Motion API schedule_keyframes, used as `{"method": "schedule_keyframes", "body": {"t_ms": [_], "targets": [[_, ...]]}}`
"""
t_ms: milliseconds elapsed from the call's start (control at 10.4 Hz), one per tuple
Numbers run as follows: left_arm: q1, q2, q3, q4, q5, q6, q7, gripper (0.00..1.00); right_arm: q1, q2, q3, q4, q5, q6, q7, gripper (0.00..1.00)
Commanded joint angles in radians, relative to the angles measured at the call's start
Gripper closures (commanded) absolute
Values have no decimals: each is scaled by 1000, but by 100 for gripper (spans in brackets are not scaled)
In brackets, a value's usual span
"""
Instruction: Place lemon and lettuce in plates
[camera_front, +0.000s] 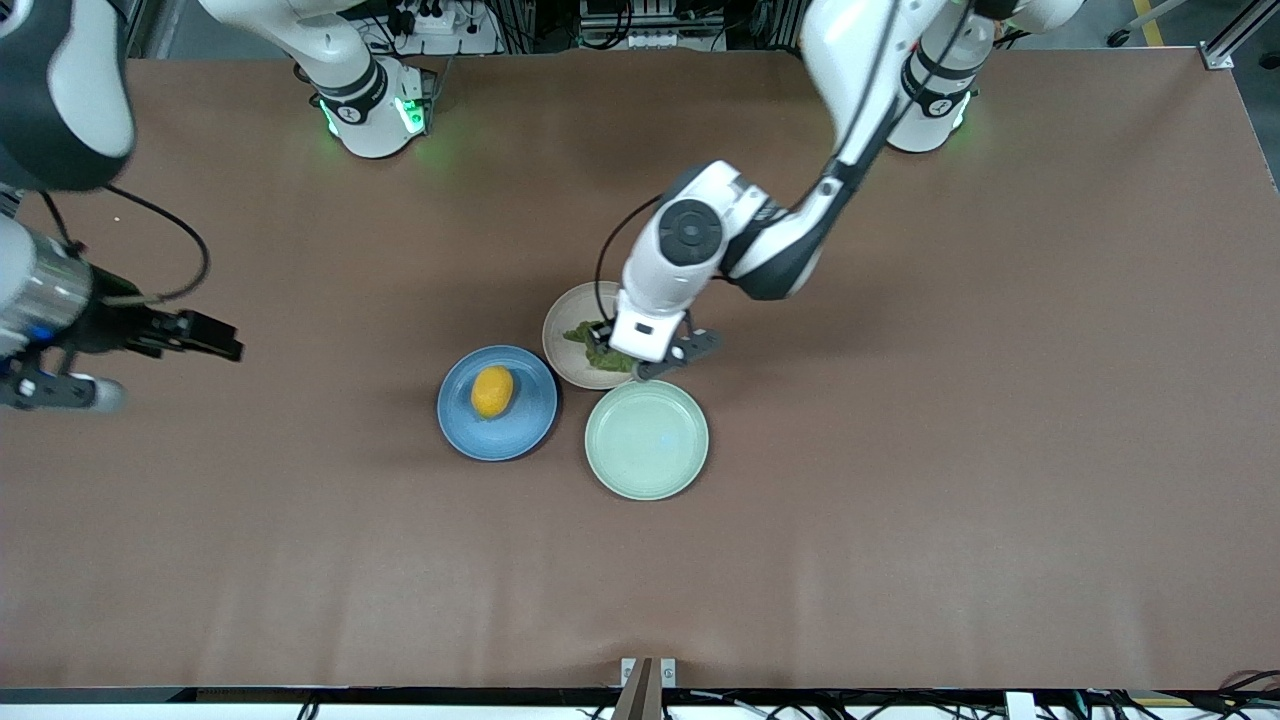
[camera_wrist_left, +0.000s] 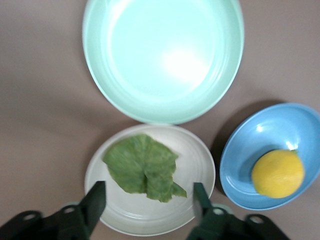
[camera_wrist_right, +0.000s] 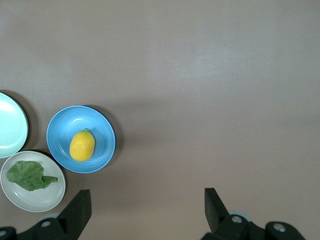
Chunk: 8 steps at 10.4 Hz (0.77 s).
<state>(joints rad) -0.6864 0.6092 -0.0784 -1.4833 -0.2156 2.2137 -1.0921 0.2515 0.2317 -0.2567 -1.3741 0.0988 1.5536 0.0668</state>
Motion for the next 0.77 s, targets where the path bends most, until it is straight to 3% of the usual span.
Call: {"method": "schedule_keyframes", "body": {"t_ms": [0, 192, 480, 672], "targets": [[85, -103, -6, -18, 25, -113, 119, 0, -37, -75, 8, -58, -45, -7, -68, 0], [157, -143, -23, 1, 71, -182, 260, 0, -51, -121, 17, -112, -53, 5, -68, 0], [253, -213, -26, 6, 88, -273, 441, 0, -144, -163, 132, -177, -83, 43, -65, 0], [330, -261, -40, 6, 79, -328, 526, 0, -146, -164, 134, -178, -84, 42, -67, 0]]}}
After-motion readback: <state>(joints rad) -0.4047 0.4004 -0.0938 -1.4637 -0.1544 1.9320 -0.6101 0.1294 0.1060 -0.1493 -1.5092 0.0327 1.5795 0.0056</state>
